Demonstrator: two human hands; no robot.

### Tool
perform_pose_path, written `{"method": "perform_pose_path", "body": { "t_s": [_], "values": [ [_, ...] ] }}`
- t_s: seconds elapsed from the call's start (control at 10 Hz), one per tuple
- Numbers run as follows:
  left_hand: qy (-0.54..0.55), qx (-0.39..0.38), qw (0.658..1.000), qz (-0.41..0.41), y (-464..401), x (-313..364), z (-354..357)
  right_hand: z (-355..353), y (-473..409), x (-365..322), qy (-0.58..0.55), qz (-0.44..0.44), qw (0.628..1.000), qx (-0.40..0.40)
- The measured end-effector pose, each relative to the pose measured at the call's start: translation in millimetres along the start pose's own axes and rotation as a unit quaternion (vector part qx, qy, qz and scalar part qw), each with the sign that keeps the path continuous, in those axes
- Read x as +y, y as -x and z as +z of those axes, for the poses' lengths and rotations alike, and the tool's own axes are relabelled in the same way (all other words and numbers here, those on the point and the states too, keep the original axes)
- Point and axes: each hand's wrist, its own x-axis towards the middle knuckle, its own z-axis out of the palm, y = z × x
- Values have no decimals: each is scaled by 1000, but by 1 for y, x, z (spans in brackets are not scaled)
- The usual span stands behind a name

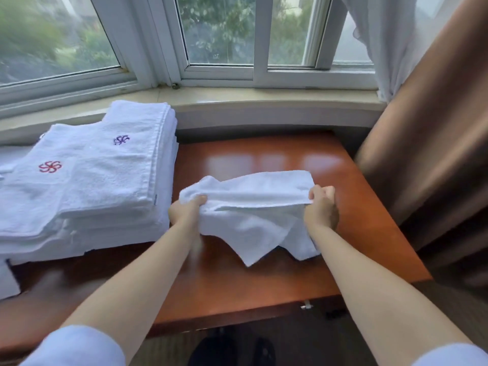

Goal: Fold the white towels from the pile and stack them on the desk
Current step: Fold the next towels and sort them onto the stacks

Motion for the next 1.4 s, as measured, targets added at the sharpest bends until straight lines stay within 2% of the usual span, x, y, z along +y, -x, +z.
{"method": "perform_pose_path", "body": {
  "t_s": [0.1,0.2,0.3,0.4,0.5,0.6,0.7,0.8,0.9,1.0,1.2,1.3,1.4],
  "values": [
    [-180,7,980,80,-3,-2,-5,-13,12,-4,156,-182,968,77],
    [-372,27,927,42,6,-22,-16,-15,29,7,234,-178,954,64],
    [-318,23,946,61,24,-37,-26,-18,37,20,252,-186,949,37],
    [-144,3,985,99,47,-22,-25,-29,41,11,117,-162,974,108],
    [10,-22,999,27,73,-27,-26,-30,58,14,65,-105,981,151],
    [-43,-39,992,-116,94,-72,-37,-13,79,46,85,64,994,27],
    [-21,-64,971,-228,107,-103,-48,-4,92,67,-57,308,950,-4],
    [21,-63,971,-231,106,-107,-49,-3,96,69,-195,383,902,33],
    [137,-84,957,-242,102,-98,-49,-1,96,68,-383,430,818,-23],
    [202,-155,926,-278,98,-90,-51,-2,98,58,-476,443,756,-81],
    [137,-155,927,-312,83,-89,-53,8,89,63,-420,426,796,-99],
    [119,-168,929,-309,82,-90,-49,17,83,62,-384,406,825,-85],
    [157,-189,930,-274,78,-68,-24,25,67,59,-354,409,840,-42]
  ]
}}
